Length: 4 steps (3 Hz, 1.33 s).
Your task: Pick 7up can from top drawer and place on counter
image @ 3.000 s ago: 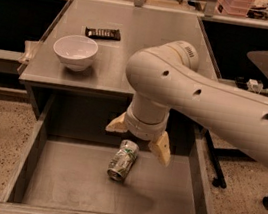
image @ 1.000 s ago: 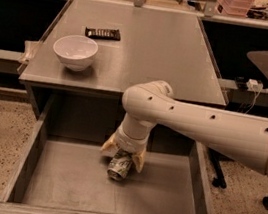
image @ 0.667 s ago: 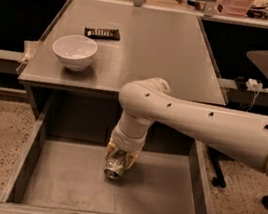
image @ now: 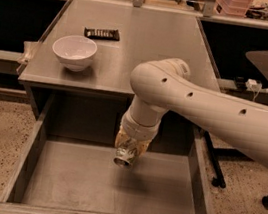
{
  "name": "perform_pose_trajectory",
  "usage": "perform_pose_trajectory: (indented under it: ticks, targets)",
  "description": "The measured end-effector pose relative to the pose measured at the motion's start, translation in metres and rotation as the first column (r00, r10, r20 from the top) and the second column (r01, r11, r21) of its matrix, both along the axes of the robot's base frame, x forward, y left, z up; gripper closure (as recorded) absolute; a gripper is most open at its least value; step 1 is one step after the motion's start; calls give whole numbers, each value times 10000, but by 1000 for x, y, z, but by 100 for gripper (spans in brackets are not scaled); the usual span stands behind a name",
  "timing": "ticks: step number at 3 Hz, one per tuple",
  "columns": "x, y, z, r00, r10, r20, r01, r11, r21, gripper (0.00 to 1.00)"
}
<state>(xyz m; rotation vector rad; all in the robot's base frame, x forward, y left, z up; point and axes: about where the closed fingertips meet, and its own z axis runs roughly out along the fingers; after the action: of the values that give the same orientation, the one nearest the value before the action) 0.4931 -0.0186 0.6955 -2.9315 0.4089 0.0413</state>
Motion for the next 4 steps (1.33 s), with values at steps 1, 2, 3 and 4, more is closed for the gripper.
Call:
perform_pose_trajectory:
  ticks: [1,2,3,4]
  targets:
    - [8,-36,61,9978,-19,657,0,9996,292,100]
    - [25,-63,114,9930,710,948,-762,9957,528,100]
    - [52,-80,153,9885,1074,1063,-1140,9918,581,100]
    - [93,-91,184,9900,285,1380,-449,9920,1177,100]
